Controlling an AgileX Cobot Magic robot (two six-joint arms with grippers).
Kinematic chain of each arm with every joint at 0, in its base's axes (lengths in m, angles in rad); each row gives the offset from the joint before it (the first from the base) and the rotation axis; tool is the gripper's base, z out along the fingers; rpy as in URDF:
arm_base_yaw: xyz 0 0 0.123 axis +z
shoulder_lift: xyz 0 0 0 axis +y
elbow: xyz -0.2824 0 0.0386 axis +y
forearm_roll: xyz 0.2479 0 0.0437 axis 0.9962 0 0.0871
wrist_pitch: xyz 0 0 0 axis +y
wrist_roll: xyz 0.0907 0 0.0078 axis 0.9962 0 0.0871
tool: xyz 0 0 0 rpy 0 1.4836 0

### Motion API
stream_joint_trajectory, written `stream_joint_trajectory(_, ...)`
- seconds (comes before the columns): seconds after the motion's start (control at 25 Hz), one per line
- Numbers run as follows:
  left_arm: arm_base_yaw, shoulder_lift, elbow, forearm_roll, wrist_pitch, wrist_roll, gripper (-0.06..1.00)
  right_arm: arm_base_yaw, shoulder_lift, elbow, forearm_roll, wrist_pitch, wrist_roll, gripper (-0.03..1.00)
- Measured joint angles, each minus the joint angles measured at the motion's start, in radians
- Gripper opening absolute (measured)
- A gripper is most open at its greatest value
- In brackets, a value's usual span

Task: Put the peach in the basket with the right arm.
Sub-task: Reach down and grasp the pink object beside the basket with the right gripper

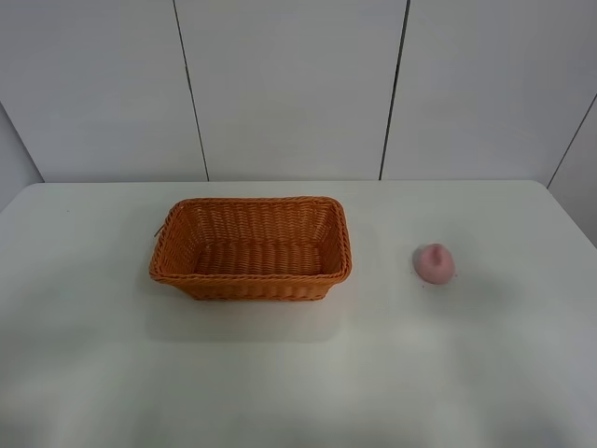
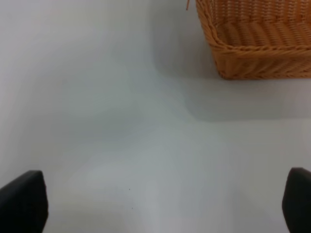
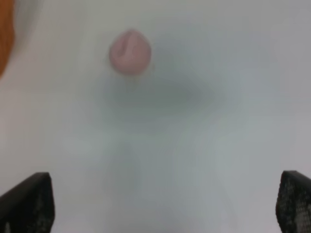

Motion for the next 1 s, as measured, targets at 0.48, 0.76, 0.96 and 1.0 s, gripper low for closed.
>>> stream_joint_trajectory(0.48, 0.000, 0.000, 0.000, 0.000, 0.000, 0.000, 0.99, 0.000, 0.982, -0.470, 0.000, -0.151, 0.000, 0.70)
stream_joint_trajectory(0.76, 0.000, 0.000, 0.000, 0.000, 0.000, 0.000, 0.99, 0.000, 1.376, -0.783, 0.011, -0.091, 0.000, 0.70)
stream_joint_trajectory(0.96, 0.000, 0.000, 0.000, 0.000, 0.000, 0.000, 0.99, 0.020, 1.489, -0.899, 0.030, -0.051, 0.000, 0.70)
stream_joint_trajectory(1.0, 0.000, 0.000, 0.000, 0.000, 0.000, 0.000, 0.99, 0.032, 1.497, -0.908, 0.030, -0.051, 0.000, 0.70)
